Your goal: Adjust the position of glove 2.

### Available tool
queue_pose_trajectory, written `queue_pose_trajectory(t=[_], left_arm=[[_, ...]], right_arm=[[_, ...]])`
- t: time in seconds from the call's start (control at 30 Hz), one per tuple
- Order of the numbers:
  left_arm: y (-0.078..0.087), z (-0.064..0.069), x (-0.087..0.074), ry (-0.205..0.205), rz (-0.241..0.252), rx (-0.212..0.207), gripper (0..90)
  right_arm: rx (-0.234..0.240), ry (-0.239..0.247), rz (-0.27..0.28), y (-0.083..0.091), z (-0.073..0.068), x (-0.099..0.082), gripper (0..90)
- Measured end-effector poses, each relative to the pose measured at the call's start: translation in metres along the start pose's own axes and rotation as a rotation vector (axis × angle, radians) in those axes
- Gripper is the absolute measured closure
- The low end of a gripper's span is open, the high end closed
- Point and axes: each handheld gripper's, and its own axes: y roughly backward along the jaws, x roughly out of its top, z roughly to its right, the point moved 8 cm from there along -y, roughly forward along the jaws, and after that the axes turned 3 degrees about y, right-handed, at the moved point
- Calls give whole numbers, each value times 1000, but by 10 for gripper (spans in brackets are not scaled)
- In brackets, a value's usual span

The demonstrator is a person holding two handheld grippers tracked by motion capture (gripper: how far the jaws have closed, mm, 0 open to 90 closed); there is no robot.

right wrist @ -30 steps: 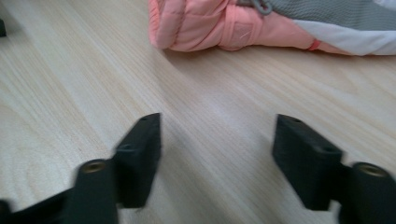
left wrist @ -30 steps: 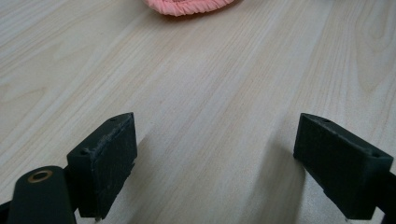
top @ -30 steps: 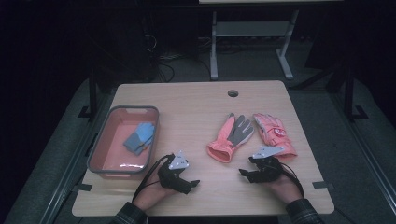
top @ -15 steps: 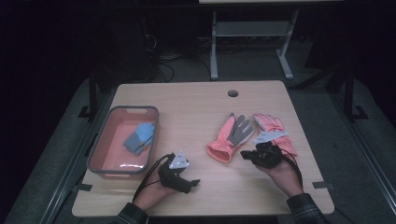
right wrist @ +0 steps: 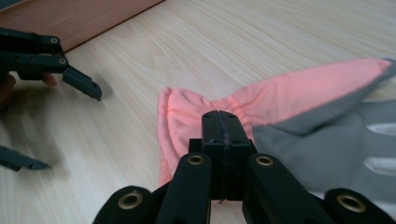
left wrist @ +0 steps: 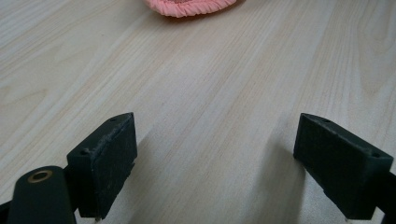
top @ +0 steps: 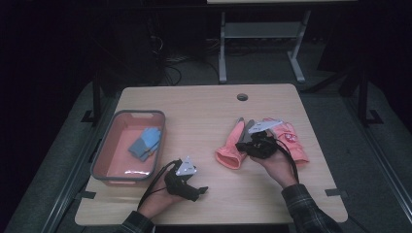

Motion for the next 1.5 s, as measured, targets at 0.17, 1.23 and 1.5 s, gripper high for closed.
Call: queue_pose_trajectory(t=[0.17, 1.23, 1.5], left_arm=[[0, 0, 0, 1, -2, 0, 126], [0, 1, 0, 10, 5, -2, 126], [0, 1, 0, 13, 7, -3, 126]], right_arm=[[16, 12, -16, -17, -4, 4, 900], [62, 63, -95, 13, -32, -43, 900], [40, 53, -110, 37, -25, -61, 900]])
